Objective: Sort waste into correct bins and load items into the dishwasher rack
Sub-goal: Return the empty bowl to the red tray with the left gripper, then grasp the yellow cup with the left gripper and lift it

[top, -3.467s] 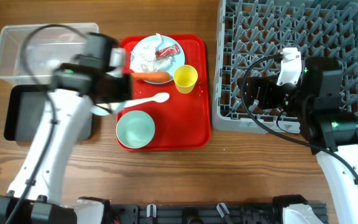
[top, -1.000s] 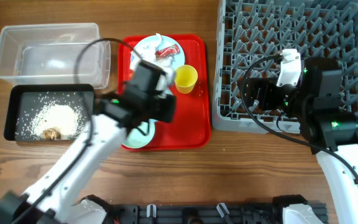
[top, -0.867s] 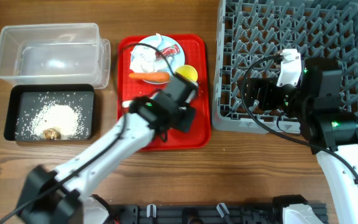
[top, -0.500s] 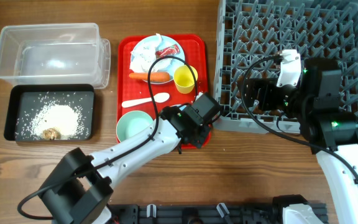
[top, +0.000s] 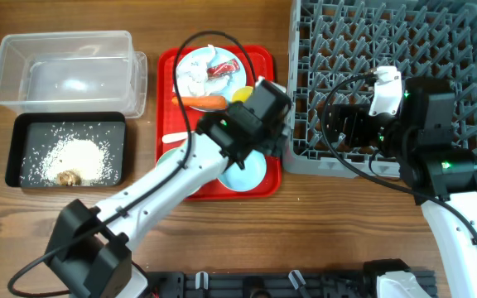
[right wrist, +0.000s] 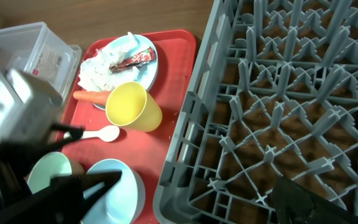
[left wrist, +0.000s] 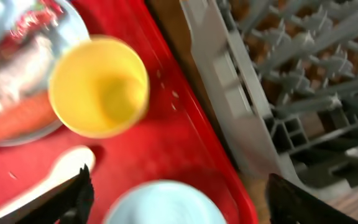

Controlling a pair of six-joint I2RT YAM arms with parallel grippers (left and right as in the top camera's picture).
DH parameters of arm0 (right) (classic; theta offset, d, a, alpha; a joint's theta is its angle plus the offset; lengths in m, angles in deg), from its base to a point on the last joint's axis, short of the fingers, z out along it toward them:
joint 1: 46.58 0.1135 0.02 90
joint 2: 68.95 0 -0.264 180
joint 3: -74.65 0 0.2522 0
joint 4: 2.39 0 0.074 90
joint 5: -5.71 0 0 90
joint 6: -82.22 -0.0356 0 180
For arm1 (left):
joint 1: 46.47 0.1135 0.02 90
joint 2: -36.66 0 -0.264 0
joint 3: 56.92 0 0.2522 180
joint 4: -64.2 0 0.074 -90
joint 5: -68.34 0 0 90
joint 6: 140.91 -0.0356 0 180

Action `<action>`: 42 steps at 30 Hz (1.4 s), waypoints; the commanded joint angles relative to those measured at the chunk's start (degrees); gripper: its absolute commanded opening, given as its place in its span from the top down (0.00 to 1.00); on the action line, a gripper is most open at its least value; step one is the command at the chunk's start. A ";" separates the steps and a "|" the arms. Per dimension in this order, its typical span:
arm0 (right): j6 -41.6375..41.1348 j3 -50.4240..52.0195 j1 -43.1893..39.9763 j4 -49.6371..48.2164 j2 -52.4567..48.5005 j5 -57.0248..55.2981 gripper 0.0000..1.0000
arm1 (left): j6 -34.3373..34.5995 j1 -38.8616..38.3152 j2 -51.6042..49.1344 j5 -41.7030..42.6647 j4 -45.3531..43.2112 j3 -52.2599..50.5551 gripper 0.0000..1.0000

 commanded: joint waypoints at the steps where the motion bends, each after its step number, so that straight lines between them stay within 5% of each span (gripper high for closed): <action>1: -0.07 -1.11 -0.13 -0.17 -0.28 -1.01 0.00 | -12.00 4.61 -0.15 1.64 -3.10 1.11 0.10; 6: -0.20 -1.11 -0.13 -0.17 -0.28 -0.98 0.00 | -21.05 6.64 -5.66 6.19 -6.21 1.11 0.13; 22: -0.15 -1.11 -0.13 -0.17 -0.28 -1.01 0.00 | -23.54 6.32 -12.63 5.44 -9.44 1.31 0.29; 25: -0.13 -1.11 -0.13 -0.22 -0.28 -1.01 0.00 | -23.43 6.32 -13.09 3.65 -10.08 1.31 0.55; 32: 0.00 -1.11 -0.13 -0.22 -0.28 -1.11 0.00 | -23.45 6.32 -16.28 0.72 -10.82 1.31 0.71; 35: -0.02 -1.11 -0.13 -0.22 -0.28 -2.32 0.00 | -22.75 6.32 -17.44 0.72 -12.33 1.31 0.93; 42: -0.15 -1.11 -0.13 -0.26 -0.26 -2.27 0.00 | -11.43 7.10 -8.74 0.83 -14.05 1.62 0.96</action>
